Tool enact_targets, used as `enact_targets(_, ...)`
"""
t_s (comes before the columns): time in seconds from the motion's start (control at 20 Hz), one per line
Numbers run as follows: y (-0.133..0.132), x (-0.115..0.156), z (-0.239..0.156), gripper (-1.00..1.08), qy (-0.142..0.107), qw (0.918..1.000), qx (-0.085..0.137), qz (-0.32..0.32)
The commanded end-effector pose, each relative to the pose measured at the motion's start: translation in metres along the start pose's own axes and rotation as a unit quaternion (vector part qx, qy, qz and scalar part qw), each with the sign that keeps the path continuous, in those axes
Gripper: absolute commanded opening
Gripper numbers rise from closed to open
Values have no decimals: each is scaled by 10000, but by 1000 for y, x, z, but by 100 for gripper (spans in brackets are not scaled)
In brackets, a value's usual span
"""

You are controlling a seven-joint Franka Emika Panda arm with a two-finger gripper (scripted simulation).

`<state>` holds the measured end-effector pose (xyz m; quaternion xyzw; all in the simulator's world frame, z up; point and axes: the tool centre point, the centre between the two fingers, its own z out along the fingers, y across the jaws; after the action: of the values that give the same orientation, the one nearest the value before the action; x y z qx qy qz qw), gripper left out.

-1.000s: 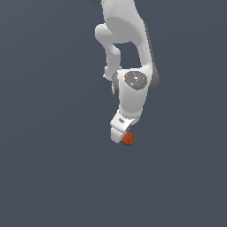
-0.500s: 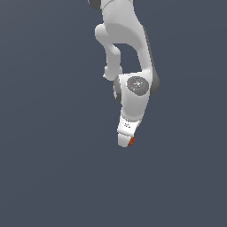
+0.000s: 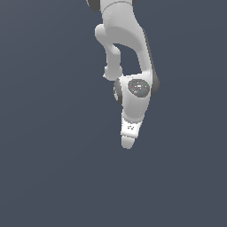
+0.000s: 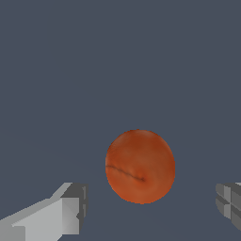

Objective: Pick up the object and move it to a goal position.

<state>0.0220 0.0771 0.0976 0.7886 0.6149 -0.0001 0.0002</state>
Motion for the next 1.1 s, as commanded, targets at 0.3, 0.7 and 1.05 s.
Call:
enact_targets(0.3, 0, 0, 7, 100, 1, 10000, 1, -42)
enact_targets(0.7, -1, 0, 44, 100, 1, 10000, 2, -66)
enact_targets(1.05, 0, 1, 51, -100, 1, 10000, 2, -66)
